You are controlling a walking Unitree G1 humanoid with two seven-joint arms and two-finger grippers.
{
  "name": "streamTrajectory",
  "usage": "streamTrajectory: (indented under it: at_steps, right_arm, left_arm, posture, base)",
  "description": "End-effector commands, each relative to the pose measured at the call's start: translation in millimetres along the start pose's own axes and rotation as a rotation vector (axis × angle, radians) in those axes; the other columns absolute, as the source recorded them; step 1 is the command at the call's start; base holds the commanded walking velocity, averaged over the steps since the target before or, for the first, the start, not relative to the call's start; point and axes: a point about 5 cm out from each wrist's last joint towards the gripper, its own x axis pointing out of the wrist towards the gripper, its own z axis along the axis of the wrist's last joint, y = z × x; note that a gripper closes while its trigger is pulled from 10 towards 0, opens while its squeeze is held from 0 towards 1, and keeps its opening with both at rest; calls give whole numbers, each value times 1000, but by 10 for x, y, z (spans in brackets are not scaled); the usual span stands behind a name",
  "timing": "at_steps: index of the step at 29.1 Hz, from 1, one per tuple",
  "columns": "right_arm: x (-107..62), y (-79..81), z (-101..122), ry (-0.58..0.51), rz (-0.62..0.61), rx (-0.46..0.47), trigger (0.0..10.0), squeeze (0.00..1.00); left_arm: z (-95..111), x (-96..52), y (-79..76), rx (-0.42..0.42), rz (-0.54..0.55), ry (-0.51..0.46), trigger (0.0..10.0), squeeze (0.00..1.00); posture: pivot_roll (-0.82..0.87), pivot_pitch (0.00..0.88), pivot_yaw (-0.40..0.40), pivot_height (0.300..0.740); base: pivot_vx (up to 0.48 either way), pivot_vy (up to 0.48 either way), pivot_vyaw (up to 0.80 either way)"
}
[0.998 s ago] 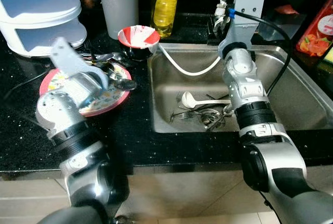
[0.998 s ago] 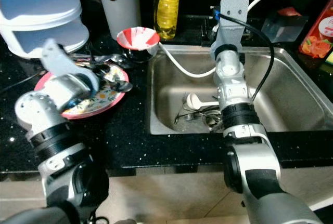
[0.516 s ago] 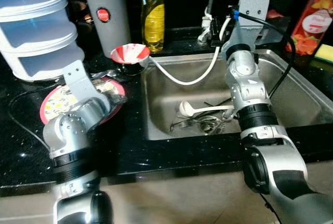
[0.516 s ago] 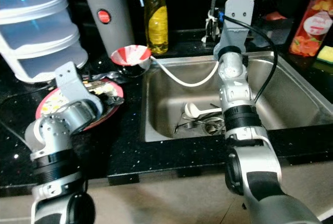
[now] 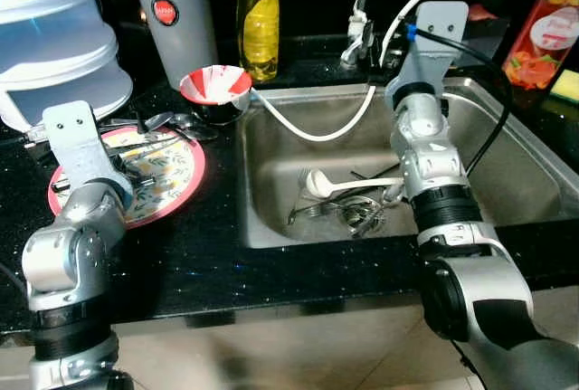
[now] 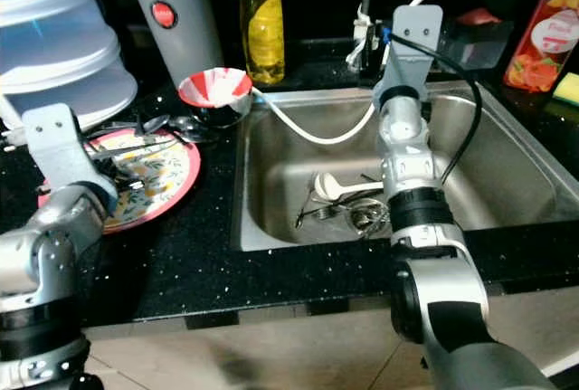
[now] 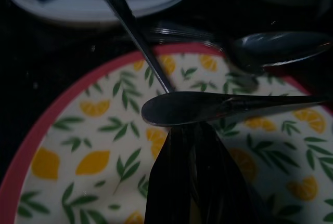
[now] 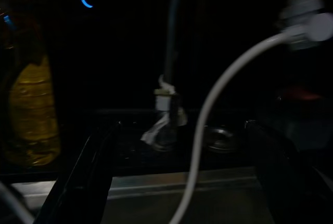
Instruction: Kitchen organization
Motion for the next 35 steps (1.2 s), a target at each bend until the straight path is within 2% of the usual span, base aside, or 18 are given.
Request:
streamTrajectory:
  at_steps: [1, 3, 5, 6, 7, 12, 15, 23, 25, 27, 28, 31, 35]
  right_arm:
    - [12, 45, 20, -4, 13, 9, 10000, 0]
    - [16, 51, 22, -4, 16, 8, 10000, 0]
    - [16, 51, 22, -4, 16, 8, 10000, 0]
    - [22, 55, 33, -6, 18, 7, 10000, 0]
    - [22, 55, 33, -6, 18, 7, 10000, 0]
    - [29, 43, 44, -10, 17, 6, 10000, 0]
    - [29, 35, 47, -12, 15, 6, 10000, 0]
    - [45, 10, 87, -23, 7, 10, 10000, 0]
    - [58, 2, 115, -32, 3, 14, 10000, 0]
    - [69, -10, 138, -40, 0, 15, 10000, 0]
    - [69, -10, 138, -40, 0, 15, 10000, 0]
    - [84, -62, 182, -54, -13, 10, 10000, 0]
    - [94, -129, 215, -66, -31, 3, 10000, 0]
  left_arm:
    - [18, -39, -35, 64, -27, -37, 10000, 0]
    - [180, -119, -143, 147, -63, -157, 10000, 0]
    - [180, -119, -143, 147, -63, -157, 10000, 0]
    - [365, -205, -249, 226, -91, -285, 10000, 0]
    - [365, -205, -249, 226, -91, -285, 10000, 0]
    - [691, -348, -375, 285, -149, -487, 10000, 0]
    - [882, -441, -462, 254, -210, -571, 10000, 0]
    - [1011, -528, -610, 223, -323, -615, 10000, 0]
    - [994, -499, -752, 221, -408, -580, 10000, 0]
    - [929, -485, -971, 271, -531, -544, 10000, 0]
    - [929, -485, -971, 271, -531, -544, 10000, 0]
    - [888, -522, -1183, 296, -697, -491, 10000, 0]
    - [900, -505, -1242, 300, -784, -434, 10000, 0]
  posture:
    - [192, 0, -9, 740]
    - [191, 0, -12, 740]
    - [191, 0, -12, 740]
    - [190, 0, -13, 740]
    - [190, 0, -13, 740]
    - [187, 0, -13, 740]
    - [186, 0, -12, 740]
    - [190, 0, -10, 740]
    - [190, 0, -10, 740]
    - [190, 0, -10, 740]
    - [190, 0, -10, 740]
    - [183, 0, 2, 740]
    - [176, 0, 10, 740]
  base:
    - [0, 0, 0]
    - [0, 0, 0]
    - [0, 0, 0]
    - [0, 0, 0]
    - [0, 0, 0]
    - [0, 0, 0]
    - [0, 0, 0]
    - [0, 0, 0]
    - [0, 0, 0]
    - [0, 0, 0]
    - [0, 0, 0]
    - [0, 0, 0]
    - [0, 0, 0]
